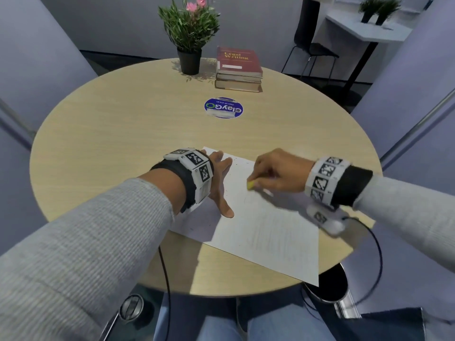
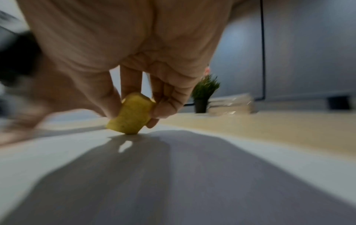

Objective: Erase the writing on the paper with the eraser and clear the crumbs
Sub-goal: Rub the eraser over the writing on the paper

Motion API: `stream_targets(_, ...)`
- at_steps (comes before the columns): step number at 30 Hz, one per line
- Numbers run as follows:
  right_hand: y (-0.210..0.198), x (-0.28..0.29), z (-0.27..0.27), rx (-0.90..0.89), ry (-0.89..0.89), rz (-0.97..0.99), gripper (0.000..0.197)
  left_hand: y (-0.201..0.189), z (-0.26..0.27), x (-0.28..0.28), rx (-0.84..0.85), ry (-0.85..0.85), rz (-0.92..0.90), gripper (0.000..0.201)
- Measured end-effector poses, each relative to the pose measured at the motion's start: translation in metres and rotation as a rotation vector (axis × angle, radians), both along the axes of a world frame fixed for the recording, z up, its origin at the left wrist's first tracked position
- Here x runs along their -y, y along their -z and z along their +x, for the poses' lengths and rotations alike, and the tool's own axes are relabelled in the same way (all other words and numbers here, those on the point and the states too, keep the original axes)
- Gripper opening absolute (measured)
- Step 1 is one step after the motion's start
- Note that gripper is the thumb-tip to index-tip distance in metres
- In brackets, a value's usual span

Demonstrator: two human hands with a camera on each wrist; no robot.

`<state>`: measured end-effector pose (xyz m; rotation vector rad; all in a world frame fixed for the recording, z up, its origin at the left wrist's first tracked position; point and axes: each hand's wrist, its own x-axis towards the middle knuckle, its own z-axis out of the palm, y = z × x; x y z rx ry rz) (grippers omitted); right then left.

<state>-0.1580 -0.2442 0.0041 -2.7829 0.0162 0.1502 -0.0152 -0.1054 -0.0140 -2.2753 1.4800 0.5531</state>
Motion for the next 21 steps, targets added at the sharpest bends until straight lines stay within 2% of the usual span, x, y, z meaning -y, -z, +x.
stream_targets(2, -0.001, 0.015, 0.004, 0.006, 0.087, -0.066, 0.02, 0.0, 0.0, 0.0, -0.004, 0.004, -0.002, 0.139)
stream_targets(3, 0.0, 0.009, 0.002, -0.009, 0.066, -0.054, 0.019, 0.0, 0.0, 0.0, -0.001, 0.002, 0.001, 0.139)
stream_targets(7, 0.004, -0.028, -0.013, -0.083, -0.163, 0.04, 0.019, -0.002, -0.001, 0.001, 0.009, -0.002, 0.038, 0.14)
stream_targets(8, 0.002, -0.023, -0.011, -0.074, -0.15, 0.036, 0.018, -0.003, -0.002, 0.001, 0.009, 0.0, 0.038, 0.139)
stream_targets(12, -0.002, 0.018, 0.002, -0.033, 0.083, -0.054, 0.018, -0.006, -0.005, -0.001, 0.001, 0.003, 0.02, 0.134)
stream_targets(16, 0.004, 0.02, 0.005, -0.055, 0.077, -0.086, 0.018, -0.011, -0.005, 0.002, 0.04, 0.034, 0.023, 0.13)
stream_targets(21, 0.004, 0.02, 0.002, -0.051, 0.093, -0.094, 0.022, -0.016, -0.022, 0.01, -0.026, 0.031, 0.013, 0.124)
